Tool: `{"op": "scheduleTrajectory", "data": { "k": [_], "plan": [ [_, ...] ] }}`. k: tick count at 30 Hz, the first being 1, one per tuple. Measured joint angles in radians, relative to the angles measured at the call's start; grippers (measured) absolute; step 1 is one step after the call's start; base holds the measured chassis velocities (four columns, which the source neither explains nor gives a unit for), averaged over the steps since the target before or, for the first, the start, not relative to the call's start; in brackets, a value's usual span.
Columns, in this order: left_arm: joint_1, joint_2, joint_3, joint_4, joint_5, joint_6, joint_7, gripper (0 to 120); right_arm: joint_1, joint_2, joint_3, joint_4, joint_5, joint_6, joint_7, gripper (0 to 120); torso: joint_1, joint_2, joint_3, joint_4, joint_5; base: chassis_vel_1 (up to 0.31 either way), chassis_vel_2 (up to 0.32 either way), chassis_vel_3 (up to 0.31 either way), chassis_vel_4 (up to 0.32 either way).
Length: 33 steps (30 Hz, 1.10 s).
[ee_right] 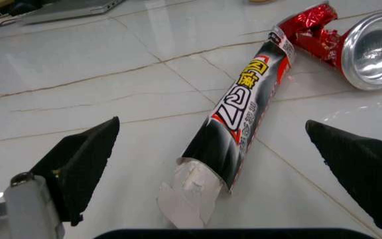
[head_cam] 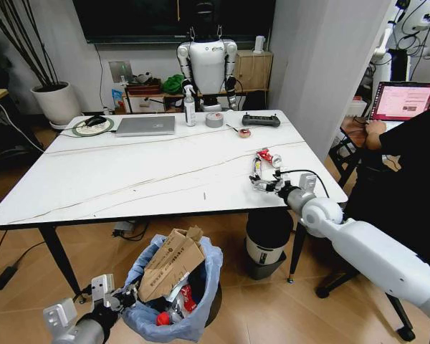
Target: Pick up the trash bin and place the trash from the table into it.
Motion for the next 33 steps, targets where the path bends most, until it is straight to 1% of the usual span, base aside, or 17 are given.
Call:
{"op": "scheduleTrajectory", "data": {
  "k": [4,10,12,13,15,19,20,21,23,24,26,28,29,30,31,32,33],
  "plan": [
    [-0.007,0.001,0.000,0.004,-0.002,0.000,-0.001,0,0.011,0.011,-0.013,-0.027,-0.009,0.001,-0.009,100,0.000,0.000,0.000,0.0000,0.0001,0.000,0.000,0.000,0.000],
    [-0.013,0.006,-0.002,0.004,-0.011,0.000,-0.004,0,0.007,0.022,-0.017,-0.044,-0.016,0.005,-0.020,97,0.000,0.000,0.000,-0.0002,0.0002,0.000,0.000,0.000,0.000],
    [-0.015,0.006,-0.003,0.006,-0.014,0.000,-0.004,0,0.006,0.026,-0.017,-0.052,-0.018,0.007,-0.025,90,0.000,0.000,0.000,-0.0001,0.0002,0.000,0.000,0.000,0.000],
    [-0.015,0.006,-0.003,0.006,-0.014,0.000,-0.004,0,0.006,0.026,-0.017,-0.052,-0.018,0.007,-0.025,90,0.000,0.000,0.000,-0.0001,0.0002,0.000,0.000,0.000,0.000],
    [-0.017,0.006,-0.003,0.007,-0.015,0.000,-0.005,0,0.005,0.026,-0.017,-0.056,-0.019,0.009,-0.030,84,0.000,0.000,0.000,-0.0001,0.0001,0.000,0.000,0.000,0.000],
    [-0.022,0.007,-0.005,0.011,-0.021,0.000,-0.006,0,-0.012,0.020,-0.014,-0.057,-0.022,0.015,-0.044,66,0.000,0.000,0.000,-0.0001,0.0003,0.000,0.000,0.000,0.000],
    [-0.025,0.008,-0.006,0.012,-0.024,0.000,-0.006,0,-0.015,0.018,-0.012,-0.055,-0.022,0.017,-0.048,62,0.000,0.000,0.000,-0.0002,0.0001,0.000,0.000,0.000,0.000],
    [-0.025,0.008,-0.006,0.012,-0.024,0.000,-0.006,0,-0.015,0.018,-0.012,-0.055,-0.022,0.017,-0.048,62,0.000,0.000,0.000,-0.0002,0.0001,0.000,0.000,0.000,0.000],
    [-0.029,0.009,-0.007,0.012,-0.030,0.000,-0.008,0,-0.020,0.015,-0.012,-0.052,-0.022,0.019,-0.052,55,0.000,0.000,0.000,-0.0003,0.0001,0.000,0.000,0.000,0.000],
    [-0.032,0.010,-0.007,0.013,-0.032,0.000,-0.009,0,-0.022,0.014,-0.011,-0.049,-0.021,0.020,-0.053,49,0.000,0.000,0.000,-0.0003,0.0002,0.000,0.000,0.000,0.000],
    [-0.035,0.011,-0.007,0.016,-0.033,0.000,-0.010,0,-0.023,0.013,-0.011,-0.047,-0.019,0.023,-0.055,41,0.000,0.000,0.000,-0.0002,0.0001,0.000,0.000,0.000,0.000],
    [-0.036,0.010,-0.005,0.018,-0.033,0.000,-0.010,0,-0.023,0.013,-0.011,-0.047,-0.019,0.023,-0.057,34,0.000,0.000,0.000,-0.0001,0.0002,0.000,0.000,0.000,0.000],
    [-0.036,0.010,-0.005,0.018,-0.033,0.000,-0.010,0,-0.023,0.013,-0.011,-0.047,-0.019,0.023,-0.057,34,0.000,0.000,0.000,-0.0001,0.0002,0.000,0.000,0.000,0.000],
    [-0.037,0.010,-0.003,0.018,-0.033,0.000,-0.010,0,-0.023,0.013,-0.011,-0.047,-0.018,0.024,-0.059,29,0.000,0.000,0.000,-0.0001,0.0002,0.000,0.000,0.000,0.000],
    [-0.037,0.010,-0.002,0.018,-0.033,0.000,-0.010,0,-0.023,0.013,-0.011,-0.047,-0.017,0.024,-0.060,27,0.000,0.000,0.000,-0.0001,0.0002,0.000,0.000,0.000,0.000],
    [-0.038,0.010,-0.002,0.019,-0.033,0.000,-0.010,0,-0.022,0.013,-0.011,-0.047,-0.017,0.026,-0.062,21,0.000,0.000,0.000,-0.0001,0.0003,0.000,0.000,0.000,0.000],
    [-0.039,0.010,-0.002,0.020,-0.034,0.000,-0.010,0,-0.020,0.013,-0.011,-0.047,-0.016,0.027,-0.063,18,0.000,0.000,0.000,-0.0001,0.0002,0.000,0.000,0.000,0.000]
  ]
}}
